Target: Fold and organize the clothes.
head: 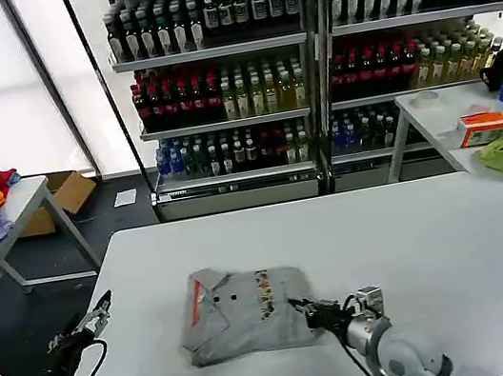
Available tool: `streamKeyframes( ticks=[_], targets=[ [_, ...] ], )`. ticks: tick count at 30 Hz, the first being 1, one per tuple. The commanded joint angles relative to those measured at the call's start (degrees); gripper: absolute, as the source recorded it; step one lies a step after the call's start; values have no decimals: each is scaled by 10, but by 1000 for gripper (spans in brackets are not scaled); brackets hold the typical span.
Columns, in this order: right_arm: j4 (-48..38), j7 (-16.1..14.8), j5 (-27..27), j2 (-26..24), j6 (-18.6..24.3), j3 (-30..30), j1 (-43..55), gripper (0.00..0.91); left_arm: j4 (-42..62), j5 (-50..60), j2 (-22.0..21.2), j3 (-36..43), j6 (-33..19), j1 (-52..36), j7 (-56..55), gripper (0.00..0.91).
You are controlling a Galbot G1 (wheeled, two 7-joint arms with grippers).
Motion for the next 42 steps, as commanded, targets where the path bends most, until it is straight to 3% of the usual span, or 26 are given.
streamKeyframes(
  ticks=[1, 2, 3, 7, 10, 13, 15, 20, 23, 26, 31, 32, 42],
  targets=[
    [19, -42, -51, -75, -47, 111, -56, 0, -2, -6, -4, 10, 0, 1, -1, 907],
    [23, -46, -67, -72, -41, 116, -62, 725, -4, -6, -4, 11, 0, 1, -1, 907],
    [30, -49, -81, -67, -34, 125, -70, 907, -4, -6, -4, 11, 0, 2, -2, 907],
    [47, -58, -136, -57, -5, 150, -92, 907, -9, -9, -1, 7, 0, 4, -5, 907],
    [64, -63, -207, -43, 38, 154, -95, 907, -9, -12, 2, 5, 0, 5, -8, 907],
    [93, -27, -250, -12, 45, 128, -76, 907, -11, -12, 1, 7, 0, 6, -10, 907],
    [93, -7, -276, 26, 48, 88, -54, 907, -13, -11, 0, 11, 1, 4, -12, 907],
    [27, -4, -336, 102, 61, -32, -8, 907, -16, -10, -2, 16, 2, 4, -17, 907],
    [-25, 9, -368, 128, 70, -62, 2, 907, -17, -11, 0, 10, 3, 6, -14, 907],
    [-52, 40, -371, 134, 77, -55, -18, 907, -22, -11, -2, 6, 3, 8, -14, 907],
    [-47, 56, -417, 108, 101, -22, -69, 907, -21, -11, -7, 10, 3, 10, -13, 907],
    [-44, 71, -421, 101, 102, -14, -83, 907, -19, -10, -8, 13, 3, 7, -14, 907],
    [-2, 69, -400, 96, 115, 15, -108, 907, -6, 2, -8, 46, 3, -15, -15, 907]
  ],
)
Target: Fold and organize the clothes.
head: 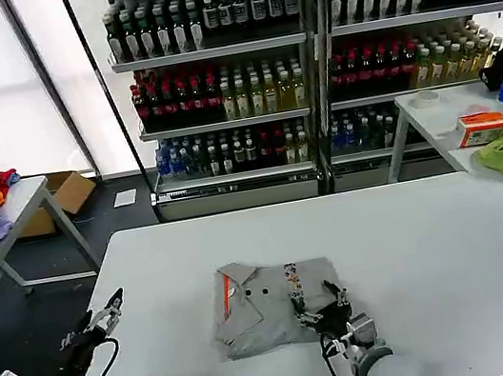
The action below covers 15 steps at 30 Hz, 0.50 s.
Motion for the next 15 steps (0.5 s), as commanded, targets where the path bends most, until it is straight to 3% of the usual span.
streamKeyframes(
  ticks=[1, 7, 15],
  targets=[
    [24, 27, -31, 10, 42, 27, -38, 907, 8, 6, 0, 19, 0, -11, -1, 907],
    [117, -15, -11, -1, 123, 133, -63, 907, 5, 1, 6, 2, -1, 2, 3, 907],
    [163, -93, 86, -28, 150, 368, -173, 907, 0, 16, 5, 2, -8, 11, 16, 907]
  ],
)
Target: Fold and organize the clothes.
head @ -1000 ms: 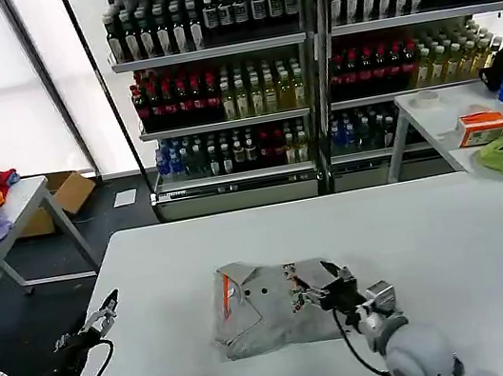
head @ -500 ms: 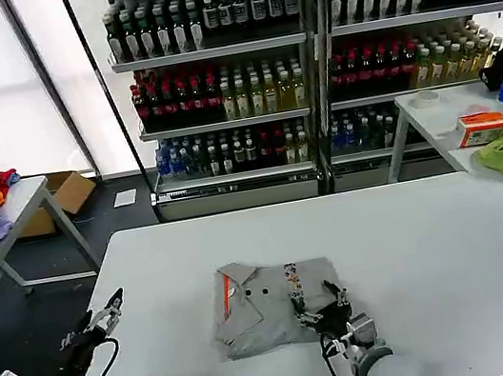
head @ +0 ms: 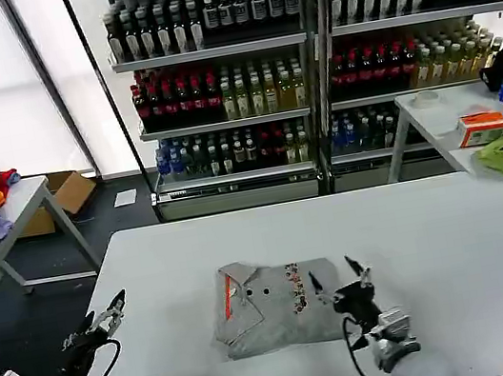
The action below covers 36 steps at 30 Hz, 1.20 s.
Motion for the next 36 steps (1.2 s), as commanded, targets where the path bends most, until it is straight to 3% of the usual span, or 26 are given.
streamKeyframes(
  ticks=[1, 6, 8, 15, 23, 27, 36],
  targets=[
    [82, -85, 109, -21, 75, 283, -126, 907, -4, 30, 0, 5, -10, 7, 17, 907],
    [87, -138, 209, -10, 79, 379, -185, 907, -21, 122, -10, 25, -43, 31, 39, 907],
    [84, -156, 201, 2, 84, 408, -197, 907, -35, 158, -16, 36, -59, 45, 52, 907],
    [76, -174, 192, 57, 87, 466, -230, 907, -40, 251, -30, 72, -121, 78, 83, 907],
    [48, -174, 132, 84, 136, 470, -257, 907, -15, 299, -19, 82, -192, 106, 126, 907],
    [48, -158, 119, 95, 126, 462, -258, 907, -6, 298, -15, 79, -196, 100, 145, 907],
    [54, -156, 116, 105, 130, 451, -268, 907, 0, 314, -22, 50, -200, 96, 192, 907]
  ],
)
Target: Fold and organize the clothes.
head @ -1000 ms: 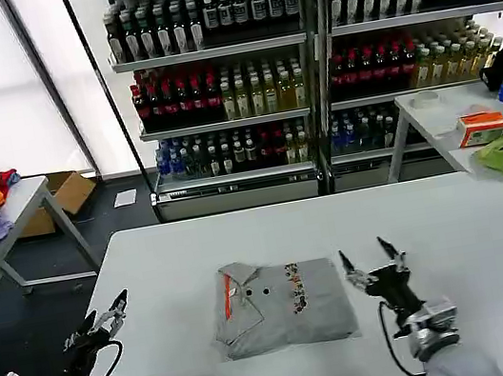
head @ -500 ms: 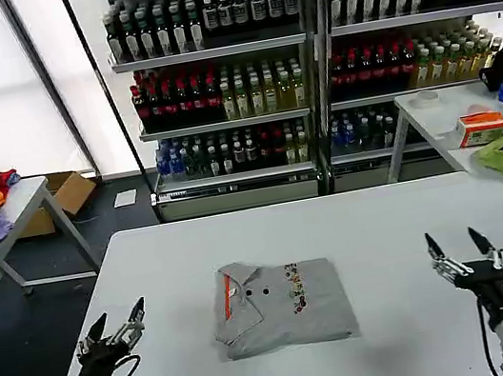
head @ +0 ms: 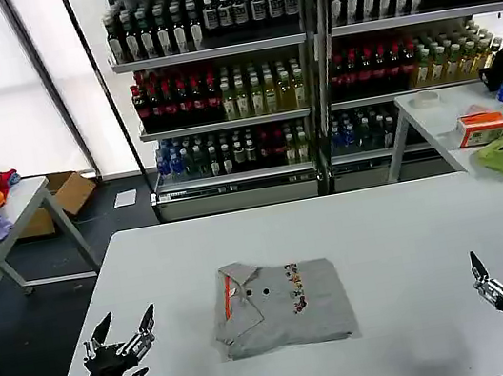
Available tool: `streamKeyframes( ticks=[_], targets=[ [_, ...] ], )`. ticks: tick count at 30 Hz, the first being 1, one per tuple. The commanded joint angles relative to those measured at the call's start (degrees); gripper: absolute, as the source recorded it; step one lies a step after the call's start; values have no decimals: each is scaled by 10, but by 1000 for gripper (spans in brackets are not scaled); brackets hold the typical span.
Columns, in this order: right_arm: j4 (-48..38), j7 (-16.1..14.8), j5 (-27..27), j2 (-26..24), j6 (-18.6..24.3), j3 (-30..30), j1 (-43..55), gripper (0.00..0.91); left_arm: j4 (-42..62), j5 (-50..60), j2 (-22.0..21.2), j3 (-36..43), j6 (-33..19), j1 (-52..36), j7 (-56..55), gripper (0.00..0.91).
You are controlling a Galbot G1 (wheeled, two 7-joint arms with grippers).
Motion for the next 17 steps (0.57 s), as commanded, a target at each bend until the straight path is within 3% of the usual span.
streamKeyframes(
  ticks=[1, 10, 17],
  targets=[
    [1, -4, -13, 23, 13, 21, -24, 907, 9, 47, -7, -18, -35, 8, 64, 907],
    [5, -5, -18, 34, 8, 16, -25, 907, 14, 108, -21, -40, -97, 32, 97, 907],
    [11, -12, -22, 25, 12, 4, -39, 907, 18, 158, -28, -46, -106, 27, 120, 907]
  ],
)
